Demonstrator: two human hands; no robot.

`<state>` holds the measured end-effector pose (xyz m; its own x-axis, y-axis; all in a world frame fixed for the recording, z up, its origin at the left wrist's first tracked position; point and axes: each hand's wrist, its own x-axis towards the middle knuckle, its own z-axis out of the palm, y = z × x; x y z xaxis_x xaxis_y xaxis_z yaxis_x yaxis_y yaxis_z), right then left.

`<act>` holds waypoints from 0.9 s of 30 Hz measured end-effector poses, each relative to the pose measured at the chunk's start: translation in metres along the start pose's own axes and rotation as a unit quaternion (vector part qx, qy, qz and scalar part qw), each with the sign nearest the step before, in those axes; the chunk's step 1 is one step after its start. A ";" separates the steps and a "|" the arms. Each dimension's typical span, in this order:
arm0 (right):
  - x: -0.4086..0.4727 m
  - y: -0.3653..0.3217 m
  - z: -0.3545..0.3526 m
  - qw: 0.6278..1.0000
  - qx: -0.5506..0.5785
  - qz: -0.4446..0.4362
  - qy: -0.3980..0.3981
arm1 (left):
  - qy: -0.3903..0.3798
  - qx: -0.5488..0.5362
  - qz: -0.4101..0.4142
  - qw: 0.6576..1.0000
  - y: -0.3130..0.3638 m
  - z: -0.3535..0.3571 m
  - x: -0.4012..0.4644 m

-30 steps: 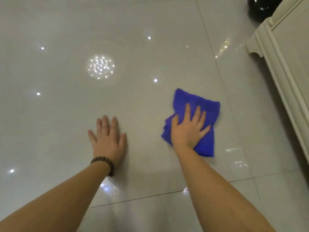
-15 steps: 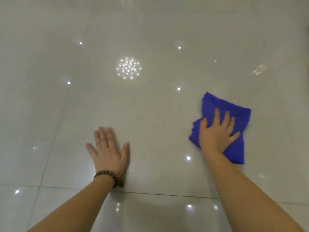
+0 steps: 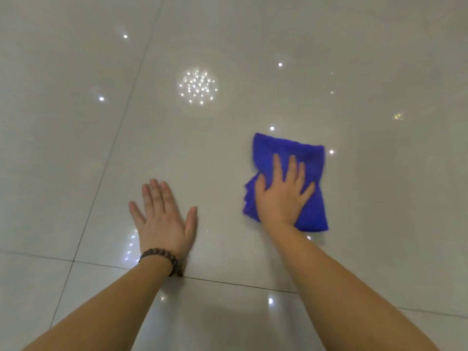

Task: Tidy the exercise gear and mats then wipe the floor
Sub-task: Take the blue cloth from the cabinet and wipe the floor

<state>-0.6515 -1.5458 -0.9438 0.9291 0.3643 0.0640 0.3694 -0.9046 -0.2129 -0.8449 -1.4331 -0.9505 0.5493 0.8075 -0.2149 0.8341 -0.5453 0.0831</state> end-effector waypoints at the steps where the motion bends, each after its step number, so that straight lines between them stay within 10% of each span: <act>1: -0.020 -0.023 0.007 0.992 -0.010 -0.122 -0.021 | 0.002 -0.002 -0.001 1.000 -0.001 0.000 0.000; 5: 0.014 0.019 0.002 0.935 -0.017 -0.347 -0.067 | -0.001 -0.001 0.001 1.000 -0.001 -0.001 -0.001; 8: 0.055 0.113 -0.021 0.998 -0.027 -0.050 -0.031 | -0.003 0.001 -0.006 1.000 0.000 -0.003 -0.002; 11: 0.048 0.102 -0.028 0.984 -0.001 0.179 -0.020 | -0.012 0.010 -0.014 1.000 -0.001 -0.005 -0.001; 15: -0.023 -0.026 0.006 0.991 0.001 -0.131 -0.030 | -0.019 -0.027 -0.005 0.999 -0.003 -0.008 0.001; 19: 0.003 -0.077 0.015 0.876 -0.030 -0.462 -0.136 | 0.051 -0.073 -0.081 0.993 -0.033 -0.019 -0.003; 24: 0.118 -0.089 0.015 0.977 -0.015 -0.158 -0.139 | -0.001 -0.034 -0.248 0.968 -0.096 -0.021 -0.009; 27: 0.028 -0.140 0.029 0.957 -0.014 -0.270 -0.102 | -0.008 -0.035 -0.249 0.968 -0.098 -0.014 -0.007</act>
<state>-0.6772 -1.4026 -0.9402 0.5800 0.8139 -0.0338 0.7981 -0.5760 -0.1765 -0.9301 -1.3818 -0.9437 0.0778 0.9624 -0.2603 0.9969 -0.0720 0.0318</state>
